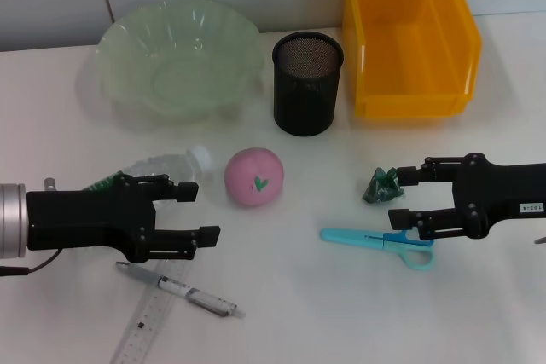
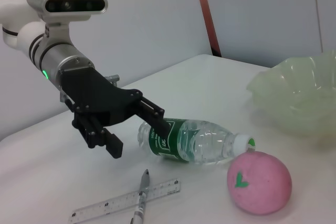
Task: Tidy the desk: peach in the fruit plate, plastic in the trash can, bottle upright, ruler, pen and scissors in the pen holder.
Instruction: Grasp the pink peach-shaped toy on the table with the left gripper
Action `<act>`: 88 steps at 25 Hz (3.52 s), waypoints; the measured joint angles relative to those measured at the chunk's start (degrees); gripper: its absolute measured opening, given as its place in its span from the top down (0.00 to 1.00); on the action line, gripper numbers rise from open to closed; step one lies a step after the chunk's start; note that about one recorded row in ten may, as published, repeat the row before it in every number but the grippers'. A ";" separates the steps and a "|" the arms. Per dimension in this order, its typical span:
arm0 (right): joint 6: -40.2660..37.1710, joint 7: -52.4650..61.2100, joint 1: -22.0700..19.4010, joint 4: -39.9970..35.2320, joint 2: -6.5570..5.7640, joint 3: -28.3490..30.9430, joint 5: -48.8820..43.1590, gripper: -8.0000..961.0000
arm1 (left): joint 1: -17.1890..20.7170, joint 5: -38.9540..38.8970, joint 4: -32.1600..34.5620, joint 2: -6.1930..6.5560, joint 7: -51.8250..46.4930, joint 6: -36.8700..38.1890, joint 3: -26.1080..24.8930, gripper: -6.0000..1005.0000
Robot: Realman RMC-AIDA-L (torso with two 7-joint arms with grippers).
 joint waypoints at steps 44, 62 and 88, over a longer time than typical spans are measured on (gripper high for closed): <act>0.04 0.30 -0.20 0.05 0.06 0.02 -0.39 0.20 | -22.71 20.76 10.89 -1.06 -11.14 -12.51 18.76 0.21; 0.09 0.30 -0.37 -0.20 0.06 0.02 -0.16 0.20 | -26.08 25.30 4.42 -1.32 -20.05 -23.93 32.66 0.21; 0.09 0.29 -0.03 -0.07 0.06 0.02 -0.30 0.20 | -25.59 22.11 0.52 -1.32 -19.67 -28.46 35.32 0.47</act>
